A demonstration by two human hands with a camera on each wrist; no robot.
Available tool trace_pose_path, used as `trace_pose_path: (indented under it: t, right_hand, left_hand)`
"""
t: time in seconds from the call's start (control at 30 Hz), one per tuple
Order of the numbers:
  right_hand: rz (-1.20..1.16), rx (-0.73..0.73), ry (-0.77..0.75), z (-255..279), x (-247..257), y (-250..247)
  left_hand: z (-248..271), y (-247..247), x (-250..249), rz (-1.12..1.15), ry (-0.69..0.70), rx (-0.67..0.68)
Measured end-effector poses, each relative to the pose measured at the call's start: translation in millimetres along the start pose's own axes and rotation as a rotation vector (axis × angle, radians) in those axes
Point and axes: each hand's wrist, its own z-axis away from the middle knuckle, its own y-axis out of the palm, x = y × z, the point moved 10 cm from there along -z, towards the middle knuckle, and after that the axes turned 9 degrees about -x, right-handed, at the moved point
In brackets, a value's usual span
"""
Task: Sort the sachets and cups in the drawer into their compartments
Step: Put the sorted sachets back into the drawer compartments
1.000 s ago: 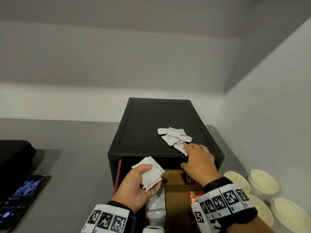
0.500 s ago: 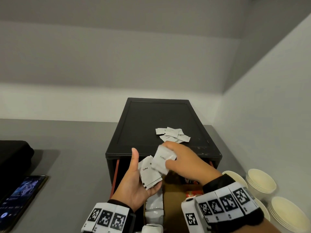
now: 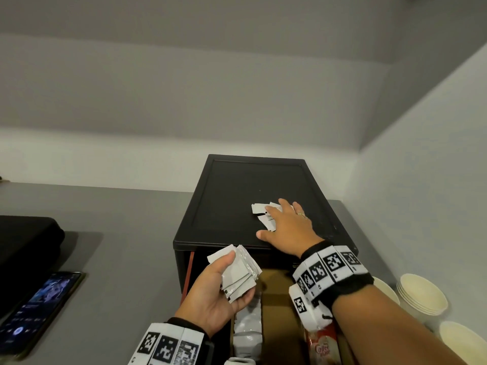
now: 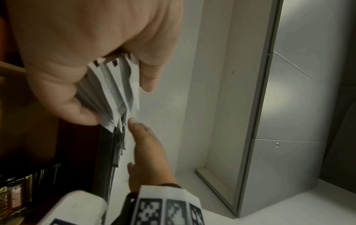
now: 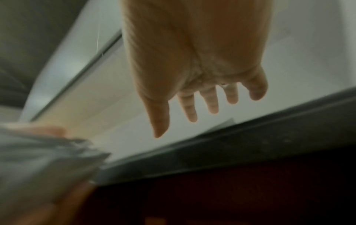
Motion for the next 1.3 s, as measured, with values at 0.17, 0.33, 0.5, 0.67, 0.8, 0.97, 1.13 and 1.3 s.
trace_pose_path:
  t: [0.17,0.33,0.5,0.67,0.8,0.97,1.13,1.3]
  right_hand:
    - [0.106,0.159,-0.051,5,-4,26]
    - [0.008,-0.032,-0.204,24,13,10]
    - [-0.361,-0.137,-0.157,27,9,5]
    - [-0.545,-0.355,-0.150,31,3,-23]
    - [-0.475,-0.494,-0.404,59,39,-39]
    - [-0.249,-0.479,-0.690,90,83,-25]
    - [-0.607,-0.194,-0.449,86,67,-8]
    - [-0.875,-0.341,-0.203,85,40,-23]
  left_hand:
    - [0,-4,-1,-0.017,-0.003,-0.032]
    - [-4,-11,0,-0.047,-0.010,-0.086]
    - [-3,-7,7,-0.072,-0.039,-0.088]
    - [-4,-8,8,-0.078,-0.044,-0.098]
    - [-6,1,7,-0.044,-0.059,0.007]
    - [2,16,3,0.031,-0.009,0.107]
    - [5,13,2,0.014,-0.019,0.116]
    - [7,14,0,-0.007,0.016,0.124]
